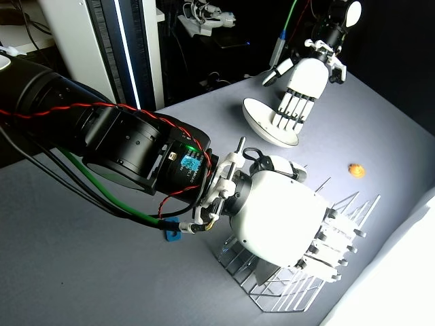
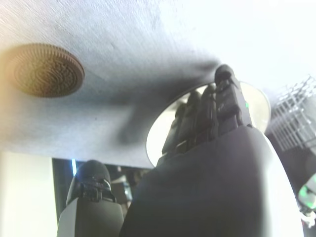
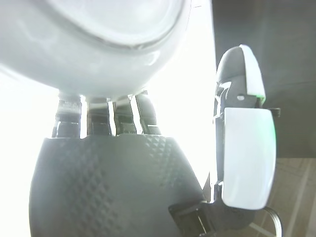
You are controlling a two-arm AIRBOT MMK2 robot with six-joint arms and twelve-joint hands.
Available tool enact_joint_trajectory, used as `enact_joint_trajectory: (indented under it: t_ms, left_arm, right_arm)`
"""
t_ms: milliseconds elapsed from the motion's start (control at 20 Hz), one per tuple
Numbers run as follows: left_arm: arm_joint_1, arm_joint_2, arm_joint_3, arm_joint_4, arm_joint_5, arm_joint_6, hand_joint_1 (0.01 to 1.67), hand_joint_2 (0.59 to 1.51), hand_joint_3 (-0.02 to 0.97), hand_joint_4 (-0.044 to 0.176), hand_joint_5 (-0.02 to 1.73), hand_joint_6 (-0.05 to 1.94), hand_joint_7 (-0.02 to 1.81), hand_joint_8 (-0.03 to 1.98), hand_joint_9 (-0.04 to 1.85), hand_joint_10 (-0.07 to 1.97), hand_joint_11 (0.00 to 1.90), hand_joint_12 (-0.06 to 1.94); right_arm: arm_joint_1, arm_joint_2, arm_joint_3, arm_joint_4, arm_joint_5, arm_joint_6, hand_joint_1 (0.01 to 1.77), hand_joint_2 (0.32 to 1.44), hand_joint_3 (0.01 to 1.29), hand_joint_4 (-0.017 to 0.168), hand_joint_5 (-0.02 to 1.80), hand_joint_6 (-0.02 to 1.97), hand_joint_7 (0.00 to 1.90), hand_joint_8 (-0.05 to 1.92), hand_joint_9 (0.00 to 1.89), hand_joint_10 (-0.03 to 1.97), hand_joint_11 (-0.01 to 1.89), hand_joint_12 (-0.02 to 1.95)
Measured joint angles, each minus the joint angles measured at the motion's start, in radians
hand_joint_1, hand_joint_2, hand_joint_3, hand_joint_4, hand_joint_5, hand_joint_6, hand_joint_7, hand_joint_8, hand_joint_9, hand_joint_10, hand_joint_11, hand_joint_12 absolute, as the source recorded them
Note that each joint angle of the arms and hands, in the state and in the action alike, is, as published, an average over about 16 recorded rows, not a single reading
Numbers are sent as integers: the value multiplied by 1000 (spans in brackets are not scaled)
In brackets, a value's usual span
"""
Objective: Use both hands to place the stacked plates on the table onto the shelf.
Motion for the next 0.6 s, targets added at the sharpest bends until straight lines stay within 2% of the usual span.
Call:
enact_joint_trajectory:
  t_ms: [150, 600]
  left_arm:
    - [0, 0, 0, 0, 0, 0, 20, 1092, 19, -12, -9, -33, -5, -7, -24, -41, 28, 24]
    - [0, 1, 0, 0, 0, 0, 20, 1095, 19, -12, -9, -33, -6, -8, -24, -41, 28, 24]
  right_arm:
    - [9, 6, -10, -10, -1, -1, 696, 1006, 15, -3, 180, 597, 120, 987, 120, 1133, 21, 1414]
    - [51, 44, -88, -120, 41, -14, 701, 987, 15, -3, 195, 433, 88, 905, 94, 1021, 20, 1312]
